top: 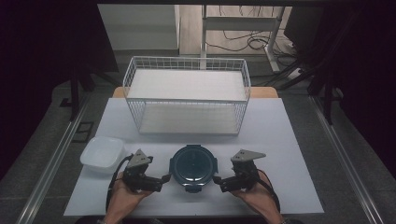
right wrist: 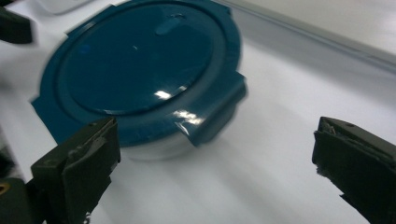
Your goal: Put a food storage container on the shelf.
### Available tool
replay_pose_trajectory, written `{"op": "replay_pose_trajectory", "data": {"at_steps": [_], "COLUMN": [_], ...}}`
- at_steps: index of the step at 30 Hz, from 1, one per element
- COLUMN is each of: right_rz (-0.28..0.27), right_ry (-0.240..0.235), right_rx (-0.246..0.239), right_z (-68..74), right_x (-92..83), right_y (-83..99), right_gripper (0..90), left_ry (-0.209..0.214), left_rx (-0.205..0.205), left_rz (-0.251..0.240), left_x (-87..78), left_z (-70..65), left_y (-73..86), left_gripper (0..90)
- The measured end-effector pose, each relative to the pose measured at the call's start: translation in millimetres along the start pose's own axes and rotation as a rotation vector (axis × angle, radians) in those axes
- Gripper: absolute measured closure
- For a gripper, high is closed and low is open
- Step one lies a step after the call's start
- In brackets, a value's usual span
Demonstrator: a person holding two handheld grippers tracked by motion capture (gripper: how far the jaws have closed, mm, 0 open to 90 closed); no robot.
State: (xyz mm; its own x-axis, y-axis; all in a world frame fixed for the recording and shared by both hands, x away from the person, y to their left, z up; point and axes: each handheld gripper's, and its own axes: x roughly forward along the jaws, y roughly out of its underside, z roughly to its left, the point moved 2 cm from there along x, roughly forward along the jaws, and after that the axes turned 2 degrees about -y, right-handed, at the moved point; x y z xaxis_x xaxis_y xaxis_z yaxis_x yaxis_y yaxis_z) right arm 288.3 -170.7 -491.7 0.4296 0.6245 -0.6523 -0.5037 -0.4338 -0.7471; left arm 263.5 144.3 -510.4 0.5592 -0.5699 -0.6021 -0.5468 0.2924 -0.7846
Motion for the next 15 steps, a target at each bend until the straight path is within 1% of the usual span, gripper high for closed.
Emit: {"op": "replay_pose_trajectory", "data": {"at_steps": [1,2,3,4,5,6,7,9,10,11,12,13,14,15], "right_rz": [0.011,0.013,0.012,0.015,0.022,0.031,0.044,0.066,0.079,0.089,0.093,0.103,0.108,0.104], "right_ry": [-0.022,-0.031,-0.043,-0.06,-0.074,-0.084,-0.106,-0.167,-0.202,-0.242,-0.268,-0.294,-0.292,-0.285], "right_rx": [0.016,0.027,0.033,0.037,0.045,0.05,0.059,0.091,0.106,0.133,0.148,0.159,0.158,0.16], "right_z": [-0.8,-1.7,-2.4,-3.5,-4.6,-5.5,-7.5,-10.8,-12.5,-14.1,-15.4,-16.2,-16.2,-16.4], "right_x": [3.0,5.7,8.5,11.6,15.1,17.7,22.2,29.3,32.7,35.1,36.0,36.2,35.6,34.0], "right_y": [-3.4,-6.5,-9.6,-12.5,-15.0,-16.4,-17.8,-17.4,-16.0,-14.6,-13.3,-11.2,-10.0,-9.8], "right_gripper": [1.4,2.5,3.6,4.2,4.9,5.8,7.3,11.1,11.5,13.4,15.7,16.9,17.7,20.3], "left_ry": [0.009,0.021,0.042,0.071,0.091,0.128,0.182,0.29,0.343,0.386,0.428,0.422,0.424,0.433], "left_rx": [0.008,0.01,0.007,-0.001,-0.01,-0.042,-0.074,-0.131,-0.169,-0.193,-0.207,-0.199,-0.2,-0.213], "left_rz": [0.007,0.019,0.031,0.04,0.045,0.056,0.063,0.089,0.101,0.112,0.134,0.133,0.132,0.135], "left_x": [4.0,8.1,12.3,16.4,19.5,25.4,30.3,39.6,41.9,42.8,43.3,42.4,41.3,39.7], "left_z": [-0.6,-0.8,-0.5,0.5,1.9,4.9,8.8,16.7,19.4,20.6,20.8,20.0,20.0,21.3], "left_y": [-3.6,-7.5,-11.3,-14.7,-16.9,-19.4,-19.9,-16.8,-14.2,-12.4,-9.6,-7.7,-6.5,-6.0], "left_gripper": [3.2,3.2,3.7,5.0,6.4,7.0,7.2,12.5,12.5,15.5,18.3,20.2,21.0,23.2]}}
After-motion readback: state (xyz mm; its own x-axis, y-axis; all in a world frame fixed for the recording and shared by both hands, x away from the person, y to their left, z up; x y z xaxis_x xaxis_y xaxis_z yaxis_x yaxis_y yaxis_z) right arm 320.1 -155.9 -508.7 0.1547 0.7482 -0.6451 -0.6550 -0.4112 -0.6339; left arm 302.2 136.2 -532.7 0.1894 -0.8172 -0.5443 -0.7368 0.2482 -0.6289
